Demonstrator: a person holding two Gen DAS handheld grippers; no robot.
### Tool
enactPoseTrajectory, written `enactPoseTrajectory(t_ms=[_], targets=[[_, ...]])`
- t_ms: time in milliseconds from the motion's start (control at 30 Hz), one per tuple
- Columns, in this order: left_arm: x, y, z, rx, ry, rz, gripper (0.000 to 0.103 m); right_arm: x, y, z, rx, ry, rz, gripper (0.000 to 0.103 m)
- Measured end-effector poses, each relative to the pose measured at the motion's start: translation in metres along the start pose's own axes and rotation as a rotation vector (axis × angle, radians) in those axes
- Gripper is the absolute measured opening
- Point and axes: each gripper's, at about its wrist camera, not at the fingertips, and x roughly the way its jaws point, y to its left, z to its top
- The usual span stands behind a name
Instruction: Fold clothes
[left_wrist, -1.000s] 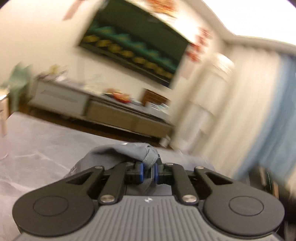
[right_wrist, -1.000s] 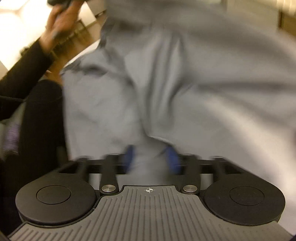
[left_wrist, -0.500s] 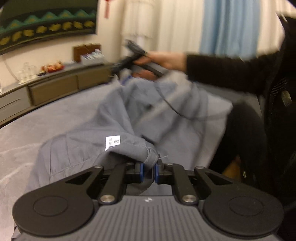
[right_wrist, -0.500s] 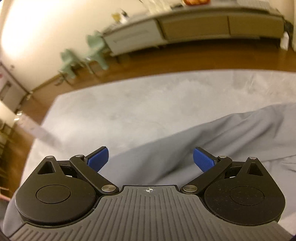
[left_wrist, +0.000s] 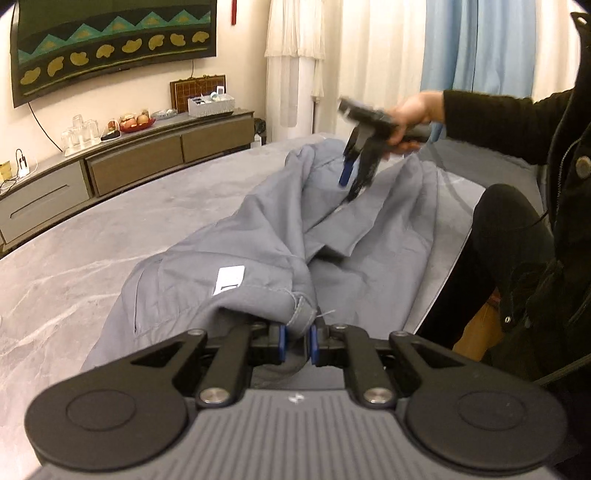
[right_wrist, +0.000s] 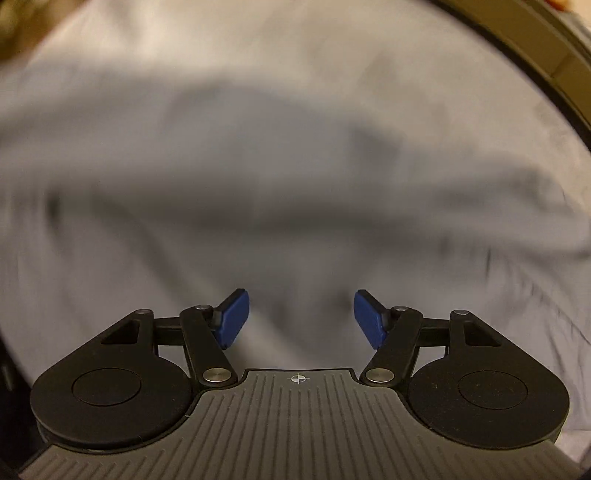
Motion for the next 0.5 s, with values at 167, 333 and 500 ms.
enactPoseTrajectory(t_ms=[167,333,500], targets=[[0.003,0.0,0.003,-0.006,0.029,0.007,0.012,-0.065,-0.005,0.012,-0.049,-0.311,-0.071,0.092],[-0.002,0.004,-0.002,-0.042,0.041,0.013,0.012,-0.039,-0.028,0.058,-0.144,-0.366,-0.067,0.099],[-0.006,0.027,-0.007,-0.132,0.018,0.02,0.013,0.023,-0.05,0.076,-0.141,-0.232,0.016,0.094]])
